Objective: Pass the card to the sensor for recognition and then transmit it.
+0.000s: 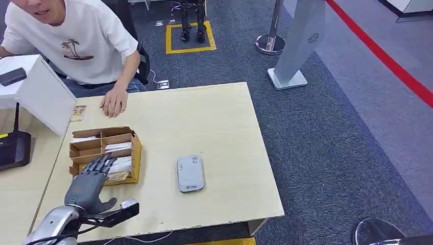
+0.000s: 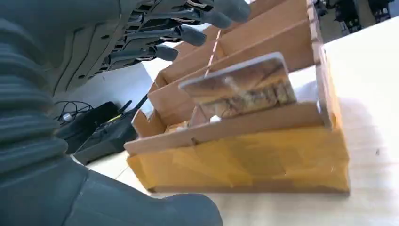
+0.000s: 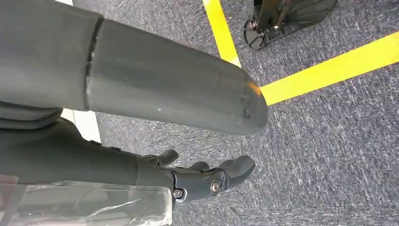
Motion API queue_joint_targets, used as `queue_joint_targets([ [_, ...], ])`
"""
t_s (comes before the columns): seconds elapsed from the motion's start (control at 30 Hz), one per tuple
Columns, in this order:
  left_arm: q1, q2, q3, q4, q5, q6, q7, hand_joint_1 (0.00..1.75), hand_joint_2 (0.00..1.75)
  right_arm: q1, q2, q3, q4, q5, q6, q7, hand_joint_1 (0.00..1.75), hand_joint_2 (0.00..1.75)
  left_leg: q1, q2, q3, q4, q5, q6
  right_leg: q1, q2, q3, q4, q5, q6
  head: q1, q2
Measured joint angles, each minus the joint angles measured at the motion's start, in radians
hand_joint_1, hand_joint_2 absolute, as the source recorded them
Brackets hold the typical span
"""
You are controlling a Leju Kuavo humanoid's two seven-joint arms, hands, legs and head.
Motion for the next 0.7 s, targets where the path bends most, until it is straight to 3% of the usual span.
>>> queue_joint_targets([
  [0.7, -0.126, -0.06, -0.001, 0.086, 0.059, -0.027, -0.032, 0.0, 1.75, -0.002, 0.0, 0.018, 0.0, 0.0, 0.0, 0.01, 0.0, 1.75, 0.0, 0.001, 0.0, 0.0, 0.0, 0.0, 0.0, 0.0, 0.0, 0.0, 0.0, 0.0, 0.0, 0.0],
])
